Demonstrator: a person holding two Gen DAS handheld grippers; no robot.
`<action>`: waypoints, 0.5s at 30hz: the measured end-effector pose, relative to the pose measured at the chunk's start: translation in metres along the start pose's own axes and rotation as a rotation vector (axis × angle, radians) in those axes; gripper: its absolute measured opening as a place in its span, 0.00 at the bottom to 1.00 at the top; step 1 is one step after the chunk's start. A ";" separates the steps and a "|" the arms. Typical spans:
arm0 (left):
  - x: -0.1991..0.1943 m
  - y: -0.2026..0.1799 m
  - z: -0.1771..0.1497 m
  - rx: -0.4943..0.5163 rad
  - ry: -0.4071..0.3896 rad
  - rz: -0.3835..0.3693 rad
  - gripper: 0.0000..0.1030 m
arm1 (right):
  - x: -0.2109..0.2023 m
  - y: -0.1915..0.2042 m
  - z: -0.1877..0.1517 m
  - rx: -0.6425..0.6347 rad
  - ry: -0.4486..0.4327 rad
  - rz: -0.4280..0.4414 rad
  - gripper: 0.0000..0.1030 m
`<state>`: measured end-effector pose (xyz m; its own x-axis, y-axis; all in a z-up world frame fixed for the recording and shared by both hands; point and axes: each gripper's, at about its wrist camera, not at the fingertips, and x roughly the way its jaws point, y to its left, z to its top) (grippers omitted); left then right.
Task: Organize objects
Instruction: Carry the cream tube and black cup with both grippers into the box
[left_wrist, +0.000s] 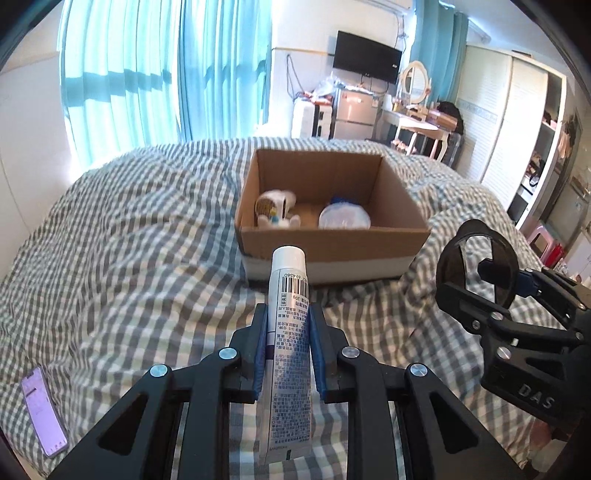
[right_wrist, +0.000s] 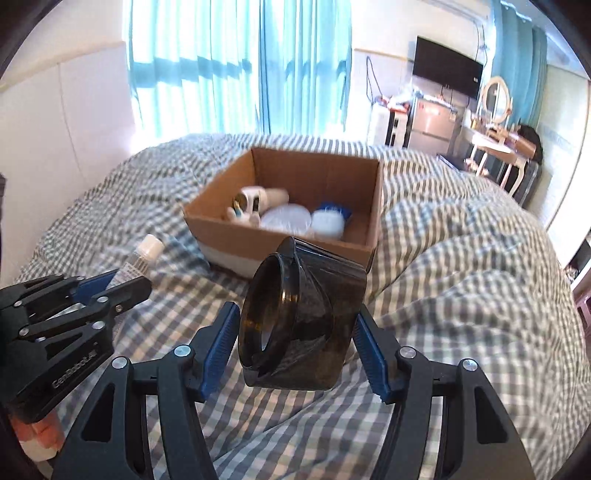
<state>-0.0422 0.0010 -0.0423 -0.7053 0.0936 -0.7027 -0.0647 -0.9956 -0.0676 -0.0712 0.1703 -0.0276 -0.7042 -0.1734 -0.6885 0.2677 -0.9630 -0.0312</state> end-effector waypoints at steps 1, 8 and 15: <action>-0.002 -0.001 0.005 0.003 -0.005 -0.006 0.20 | -0.005 0.000 0.004 -0.007 -0.010 -0.002 0.60; -0.011 -0.009 0.041 0.036 -0.056 -0.014 0.20 | -0.023 -0.004 0.035 -0.042 -0.070 -0.002 0.60; 0.005 -0.006 0.090 0.059 -0.074 -0.011 0.20 | -0.012 -0.005 0.078 -0.110 -0.097 -0.021 0.60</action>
<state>-0.1088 0.0077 0.0190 -0.7547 0.1063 -0.6474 -0.1125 -0.9931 -0.0319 -0.1149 0.1611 0.0372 -0.7695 -0.1773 -0.6135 0.3184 -0.9393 -0.1279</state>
